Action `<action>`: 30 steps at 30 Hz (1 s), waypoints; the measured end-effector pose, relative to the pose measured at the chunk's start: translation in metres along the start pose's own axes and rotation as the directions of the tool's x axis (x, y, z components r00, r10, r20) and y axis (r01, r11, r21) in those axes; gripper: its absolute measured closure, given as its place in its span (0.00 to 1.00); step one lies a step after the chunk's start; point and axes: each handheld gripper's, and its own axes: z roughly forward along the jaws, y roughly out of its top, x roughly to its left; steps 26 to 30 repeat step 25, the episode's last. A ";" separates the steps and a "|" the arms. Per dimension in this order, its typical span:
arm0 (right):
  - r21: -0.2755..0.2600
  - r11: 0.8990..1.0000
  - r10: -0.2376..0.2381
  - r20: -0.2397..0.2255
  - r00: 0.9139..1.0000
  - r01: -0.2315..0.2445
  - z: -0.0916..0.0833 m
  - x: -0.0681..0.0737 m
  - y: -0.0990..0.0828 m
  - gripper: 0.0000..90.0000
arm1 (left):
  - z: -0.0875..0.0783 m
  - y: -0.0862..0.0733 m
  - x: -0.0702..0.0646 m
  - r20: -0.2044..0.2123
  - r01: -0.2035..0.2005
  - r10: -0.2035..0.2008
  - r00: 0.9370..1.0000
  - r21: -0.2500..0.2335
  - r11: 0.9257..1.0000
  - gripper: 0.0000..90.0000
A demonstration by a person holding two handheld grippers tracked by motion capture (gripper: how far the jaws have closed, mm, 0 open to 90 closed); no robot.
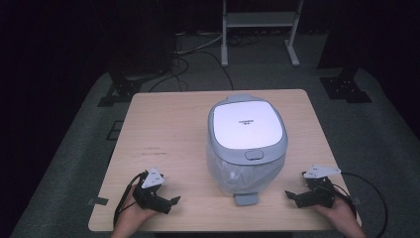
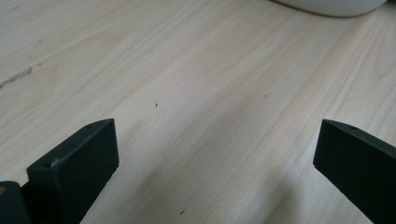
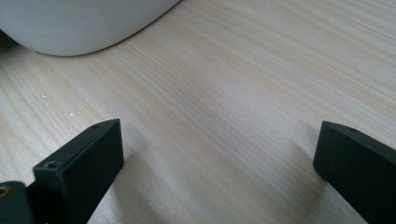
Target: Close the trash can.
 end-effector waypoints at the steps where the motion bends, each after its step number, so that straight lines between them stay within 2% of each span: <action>1: 0.000 1.000 0.000 0.000 1.000 0.000 0.000 0.000 0.000 0.01 | 0.001 -0.001 0.001 -0.001 0.004 -0.004 1.000 0.005 1.000 0.00; 13: 0.000 1.000 -0.001 0.000 1.000 0.001 0.000 0.000 0.000 0.01 | 0.009 -0.009 0.005 0.012 0.013 -0.014 1.000 0.058 0.998 0.00; 19: 0.000 1.000 -0.001 0.000 1.000 0.001 0.000 0.000 0.000 0.01 | 0.009 -0.012 0.007 0.011 0.012 -0.012 1.000 0.037 0.999 0.00; 30: 0.000 1.000 -0.001 0.000 1.000 0.001 0.000 0.000 0.000 0.01 | 0.010 -0.012 0.006 0.011 0.012 -0.012 1.000 0.032 0.999 0.00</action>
